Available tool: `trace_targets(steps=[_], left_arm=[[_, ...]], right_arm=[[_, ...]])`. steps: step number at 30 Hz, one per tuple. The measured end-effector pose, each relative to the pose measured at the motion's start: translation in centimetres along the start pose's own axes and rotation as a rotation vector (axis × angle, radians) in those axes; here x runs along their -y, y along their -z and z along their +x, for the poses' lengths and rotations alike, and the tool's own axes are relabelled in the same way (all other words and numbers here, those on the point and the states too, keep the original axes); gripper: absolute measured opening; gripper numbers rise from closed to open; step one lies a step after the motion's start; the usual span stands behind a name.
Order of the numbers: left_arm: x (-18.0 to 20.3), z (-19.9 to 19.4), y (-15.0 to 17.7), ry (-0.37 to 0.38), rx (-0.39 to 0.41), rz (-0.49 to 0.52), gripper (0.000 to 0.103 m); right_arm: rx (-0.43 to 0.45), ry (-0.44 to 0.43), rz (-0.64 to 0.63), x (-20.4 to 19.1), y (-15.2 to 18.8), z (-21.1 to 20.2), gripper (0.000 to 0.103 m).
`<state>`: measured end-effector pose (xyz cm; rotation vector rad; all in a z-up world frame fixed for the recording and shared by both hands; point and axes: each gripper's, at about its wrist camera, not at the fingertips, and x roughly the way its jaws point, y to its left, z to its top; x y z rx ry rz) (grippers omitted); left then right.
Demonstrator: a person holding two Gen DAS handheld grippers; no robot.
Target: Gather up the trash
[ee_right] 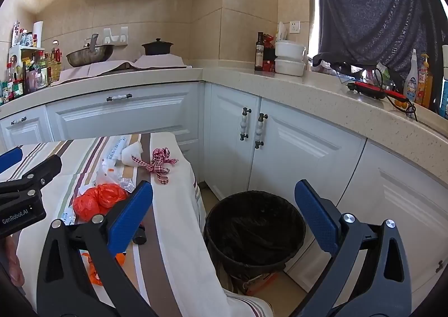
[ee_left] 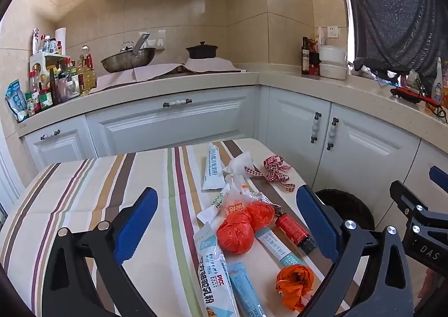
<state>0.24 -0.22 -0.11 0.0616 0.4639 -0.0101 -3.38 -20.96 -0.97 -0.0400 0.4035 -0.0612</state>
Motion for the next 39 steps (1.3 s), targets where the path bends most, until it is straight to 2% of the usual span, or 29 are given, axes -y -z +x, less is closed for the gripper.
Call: trace_targets(steps=[2, 5, 13, 39], left_arm=[[0.3, 0.4, 0.0, 0.000, -0.014, 0.007, 0.097], [0.0, -0.8, 0.1, 0.002, 0.031, -0.018, 0.097], [-0.1, -1.1, 0.2, -0.002, 0.043, -0.020, 0.097], [-0.9, -1.1, -0.1, -0.003, 0.023, -0.043, 0.097]], right_arm=[[-0.002, 0.001, 0.002, 0.1, 0.1, 0.1, 0.099], [-0.005, 0.001, 0.007, 0.2, 0.3, 0.1, 0.099], [0.003, -0.001, -0.003, -0.2, -0.2, -0.2, 0.099], [0.001, -0.003, -0.004, -0.2, -0.4, -0.6, 0.099]])
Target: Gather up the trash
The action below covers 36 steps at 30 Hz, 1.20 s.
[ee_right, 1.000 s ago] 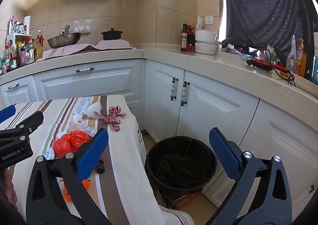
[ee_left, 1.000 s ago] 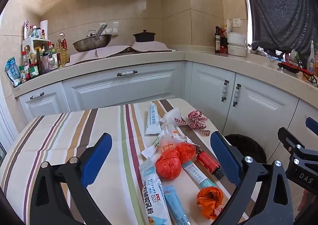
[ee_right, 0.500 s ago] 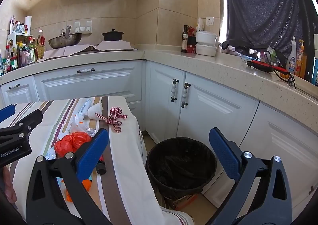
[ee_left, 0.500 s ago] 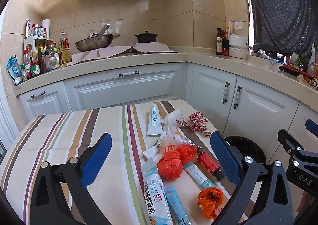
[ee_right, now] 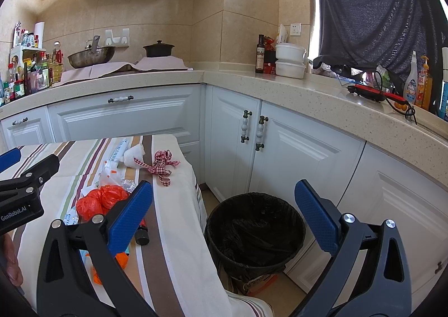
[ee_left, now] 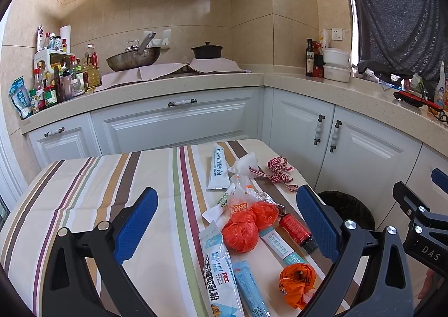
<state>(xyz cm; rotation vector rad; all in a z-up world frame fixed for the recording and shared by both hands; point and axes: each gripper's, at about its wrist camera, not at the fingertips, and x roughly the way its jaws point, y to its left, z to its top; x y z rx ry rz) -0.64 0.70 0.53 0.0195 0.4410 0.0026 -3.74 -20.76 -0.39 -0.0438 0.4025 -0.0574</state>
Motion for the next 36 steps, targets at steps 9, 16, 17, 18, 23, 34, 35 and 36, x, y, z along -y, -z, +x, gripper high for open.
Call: trace_targets(steps=[9, 16, 17, 18, 23, 34, 35, 36], left_arm=[[0.00, 0.00, 0.08, 0.000, 0.000, 0.000, 0.097], [-0.09, -0.02, 0.12, 0.001, 0.000, -0.001, 0.097], [-0.09, 0.00, 0.14, 0.002, -0.002, -0.002, 0.097], [-0.09, 0.02, 0.17, 0.002, -0.003, -0.001, 0.097], [-0.11, 0.05, 0.21, 0.002, -0.002, -0.001, 0.097], [-0.06, 0.07, 0.17, 0.001, -0.002, -0.002, 0.097], [-0.08, 0.07, 0.19, 0.001, -0.002, -0.002, 0.097], [-0.11, 0.08, 0.22, 0.001, -0.001, -0.002, 0.097]], right_arm=[[0.001, 0.000, 0.001, -0.04, -0.06, -0.10, 0.099], [0.000, 0.000, 0.000, -0.02, -0.04, -0.06, 0.099], [0.000, 0.000, 0.001, -0.04, -0.09, -0.12, 0.099], [0.000, 0.000, 0.001, -0.02, -0.01, -0.04, 0.099], [0.001, 0.000, 0.001, -0.01, -0.03, -0.05, 0.099], [0.002, 0.001, 0.002, 0.05, -0.13, -0.18, 0.099], [0.002, 0.001, 0.003, 0.11, -0.17, -0.18, 0.099], [0.002, 0.001, 0.004, 0.10, -0.26, -0.24, 0.099]])
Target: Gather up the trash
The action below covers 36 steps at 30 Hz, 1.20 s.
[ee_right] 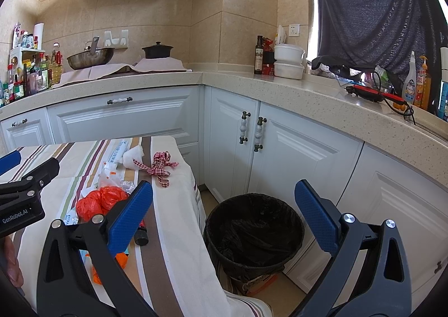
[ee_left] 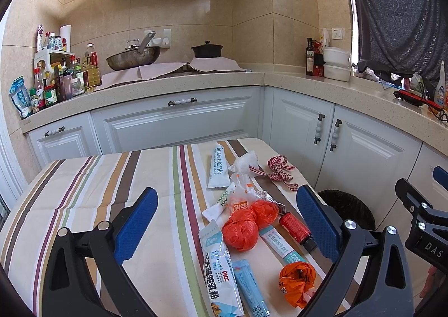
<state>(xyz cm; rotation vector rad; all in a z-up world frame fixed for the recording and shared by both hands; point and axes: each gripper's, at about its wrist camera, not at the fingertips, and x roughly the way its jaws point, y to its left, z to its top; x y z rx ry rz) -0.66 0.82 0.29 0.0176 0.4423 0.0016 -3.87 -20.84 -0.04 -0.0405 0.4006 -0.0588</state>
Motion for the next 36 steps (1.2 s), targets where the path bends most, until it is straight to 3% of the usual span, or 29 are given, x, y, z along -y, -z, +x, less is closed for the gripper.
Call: trace_targets(steps=[25, 36], left_arm=[[-0.1, -0.1, 0.0, -0.001, -0.002, -0.003, 0.097], [-3.0, 0.3, 1.6, -0.047, -0.053, -0.051, 0.097]], right_arm=[[-0.004, -0.005, 0.002, 0.3, -0.1, -0.1, 0.099], [-0.024, -0.139, -0.008, -1.5, 1.5, 0.3, 0.099]])
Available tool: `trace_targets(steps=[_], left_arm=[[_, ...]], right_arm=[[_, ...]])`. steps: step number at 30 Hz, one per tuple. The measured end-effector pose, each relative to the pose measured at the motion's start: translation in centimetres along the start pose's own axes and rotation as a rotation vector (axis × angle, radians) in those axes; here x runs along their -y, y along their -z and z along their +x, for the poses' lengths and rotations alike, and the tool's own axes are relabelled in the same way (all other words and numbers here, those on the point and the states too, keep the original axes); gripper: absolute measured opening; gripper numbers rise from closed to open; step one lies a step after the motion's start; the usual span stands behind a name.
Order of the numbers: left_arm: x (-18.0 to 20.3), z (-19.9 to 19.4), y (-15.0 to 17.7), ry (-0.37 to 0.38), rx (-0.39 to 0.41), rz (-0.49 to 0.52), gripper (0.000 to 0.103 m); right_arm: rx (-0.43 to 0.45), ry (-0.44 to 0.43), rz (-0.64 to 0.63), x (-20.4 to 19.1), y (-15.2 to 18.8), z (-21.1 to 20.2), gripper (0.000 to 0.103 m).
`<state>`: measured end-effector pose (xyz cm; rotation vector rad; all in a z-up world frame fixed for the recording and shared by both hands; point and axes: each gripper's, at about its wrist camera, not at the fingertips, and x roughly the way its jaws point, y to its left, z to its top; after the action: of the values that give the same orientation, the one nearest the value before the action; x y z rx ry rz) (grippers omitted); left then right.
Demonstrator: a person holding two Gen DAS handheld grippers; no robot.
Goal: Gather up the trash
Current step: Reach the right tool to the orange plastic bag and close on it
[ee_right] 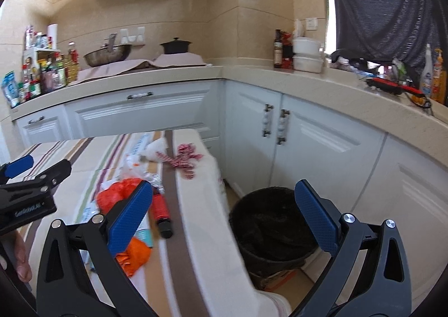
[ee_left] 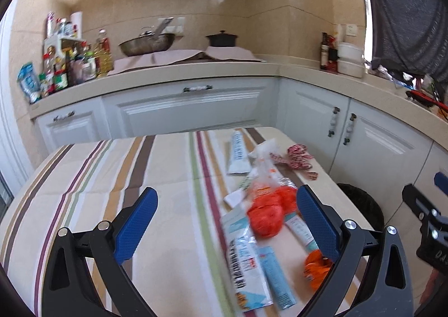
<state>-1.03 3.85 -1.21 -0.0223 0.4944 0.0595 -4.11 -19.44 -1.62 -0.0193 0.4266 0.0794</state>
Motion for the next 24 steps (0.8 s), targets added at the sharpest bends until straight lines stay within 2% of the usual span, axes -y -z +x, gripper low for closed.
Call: trace_targets(steps=[4, 7, 10, 12, 17, 21, 23, 24], left_arm=[[-1.4, 0.1, 0.9, -0.020, -0.022, -0.004, 0.097], [-2.4, 0.2, 1.8, -0.031, -0.048, -0.002, 0.097], [-3.0, 0.3, 2.6, -0.033, -0.077, 0.001, 0.097], [-3.3, 0.3, 3.1, -0.037, -0.085, 0.004, 0.096], [-4.0, 0.4, 4.0, -0.036, -0.106, -0.010, 0.096], [-4.2, 0.6, 4.4, -0.032, -0.113, -0.021, 0.096], [-4.1, 0.6, 4.5, -0.029, -0.116, -0.024, 0.096], [-4.0, 0.7, 4.7, -0.027, -0.118, -0.024, 0.096]], right_arm=[[-0.015, -0.065, -0.035, -1.9, 1.0, 0.5, 0.096], [-0.046, -0.119, -0.057, -3.5, 2.1, 1.0, 0.081], [-0.074, -0.157, -0.078, -5.1, 3.3, 1.7, 0.078], [-0.094, -0.185, -0.097, -6.0, 4.0, 2.1, 0.073], [-0.137, -0.224, -0.123, -7.3, 5.3, 2.8, 0.058], [-0.153, -0.230, -0.129, -7.6, 6.1, 3.0, 0.057], [-0.156, -0.232, -0.132, -7.6, 6.4, 3.1, 0.048], [-0.156, -0.227, -0.136, -7.6, 6.6, 3.1, 0.047]])
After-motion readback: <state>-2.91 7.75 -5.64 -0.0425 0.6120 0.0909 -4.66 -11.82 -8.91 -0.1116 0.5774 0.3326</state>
